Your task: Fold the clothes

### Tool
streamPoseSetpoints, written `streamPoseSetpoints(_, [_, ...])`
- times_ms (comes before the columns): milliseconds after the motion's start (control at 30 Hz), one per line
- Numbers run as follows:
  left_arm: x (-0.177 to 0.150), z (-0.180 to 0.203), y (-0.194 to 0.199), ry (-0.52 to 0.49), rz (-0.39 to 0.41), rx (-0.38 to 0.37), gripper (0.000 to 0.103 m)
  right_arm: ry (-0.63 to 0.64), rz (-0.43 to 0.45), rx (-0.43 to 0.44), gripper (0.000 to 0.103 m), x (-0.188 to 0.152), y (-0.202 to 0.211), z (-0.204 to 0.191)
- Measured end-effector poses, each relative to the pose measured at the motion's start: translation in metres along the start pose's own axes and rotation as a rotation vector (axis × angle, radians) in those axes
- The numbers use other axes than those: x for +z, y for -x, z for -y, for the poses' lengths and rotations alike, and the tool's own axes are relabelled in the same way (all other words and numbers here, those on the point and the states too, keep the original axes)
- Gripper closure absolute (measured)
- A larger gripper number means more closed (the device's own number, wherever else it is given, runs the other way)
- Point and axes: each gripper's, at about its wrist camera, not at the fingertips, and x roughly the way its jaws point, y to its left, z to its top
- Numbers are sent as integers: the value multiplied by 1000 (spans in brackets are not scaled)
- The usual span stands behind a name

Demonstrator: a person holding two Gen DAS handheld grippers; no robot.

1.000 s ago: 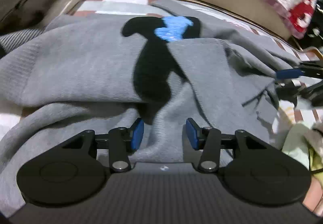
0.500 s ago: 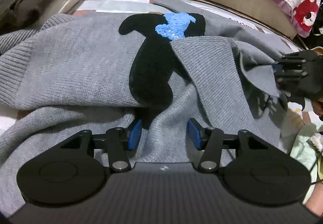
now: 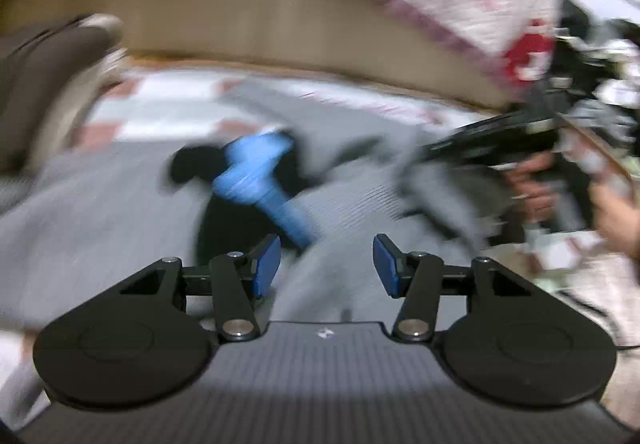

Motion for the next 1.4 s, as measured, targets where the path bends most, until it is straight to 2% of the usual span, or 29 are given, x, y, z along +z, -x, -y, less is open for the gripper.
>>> streamPoseSetpoints(133, [18, 43, -44, -192, -33, -96, 46, 18, -11, -15, 100, -5, -10, -5])
streamPoseSetpoints(200, [23, 59, -74, -253, -47, -110, 41, 4, -5, 3, 100, -6, -8, -3])
streamPoseSetpoints(300, [31, 68, -126, -259, -87, -63, 40, -11, -2, 29, 100, -8, -2, 5])
streamPoseSetpoints(367, [37, 63, -154, -203, -139, -40, 43, 2, 5, 22, 99, -6, 1, 7])
streamPoseSetpoints(400, [37, 59, -163, -186, -171, -48, 67, 24, 12, 6, 99, -5, 3, 5])
streamPoseSetpoints(433, [36, 56, -170, -182, -209, -52, 96, 51, 19, -16, 97, -5, 5, 1])
streamPoseSetpoints(467, [35, 56, -172, -186, -242, -58, 95, 87, 25, -47, 95, -5, 7, -3])
streamPoseSetpoints(533, [34, 55, -162, -141, -247, -98, 95, 173, 38, -134, 88, -9, 11, -14])
streamPoseSetpoints(567, [34, 52, -156, -94, -244, -128, 95, 216, 47, -189, 79, -12, 14, -21])
streamPoseSetpoints(700, [37, 21, -128, 236, -198, -304, 95, 403, 133, -498, 68, -31, 38, -61])
streamPoseSetpoints(800, [33, -2, -116, 404, -178, -368, 95, 595, 223, -755, 64, -56, 54, -98])
streamPoseSetpoints(833, [31, -8, -113, 431, -170, -376, 95, 637, 240, -753, 64, -66, 58, -108])
streamPoseSetpoints(867, [30, -12, -110, 451, -162, -380, 95, 655, 237, -682, 64, -73, 62, -114])
streamPoseSetpoints(933, [30, -14, -104, 459, -145, -382, 95, 698, 170, -476, 56, -86, 64, -125])
streamPoseSetpoints(967, [30, -14, -101, 459, -139, -387, 95, 748, 120, -403, 50, -94, 60, -131])
streamPoseSetpoints(1000, [30, -13, -98, 455, -137, -396, 95, 818, 85, -394, 50, -102, 52, -138])
streamPoseSetpoints(1067, [28, -7, -95, 436, -144, -421, 95, 955, 59, -443, 49, -119, 38, -154])
streamPoseSetpoints(1167, [22, 0, -78, 438, -145, -495, 95, 1128, 41, -520, 38, -136, 15, -171])
streamPoseSetpoints(1233, [18, 6, -60, 442, -123, -576, 96, 1217, 35, -597, 43, -139, 0, -171])
streamPoseSetpoints(1267, [17, 11, -49, 431, -113, -601, 96, 1246, 27, -630, 79, -137, -3, -169])
streamPoseSetpoints(1300, [16, 15, -39, 401, -111, -590, 96, 1245, 3, -620, 86, -134, 0, -170])
streamPoseSetpoints(1367, [12, 17, -25, 364, -115, -579, 96, 1161, -49, -482, 86, -126, 24, -181])
streamPoseSetpoints(1400, [7, 14, -24, 374, -143, -575, 94, 1120, -79, -420, 86, -124, 36, -186])
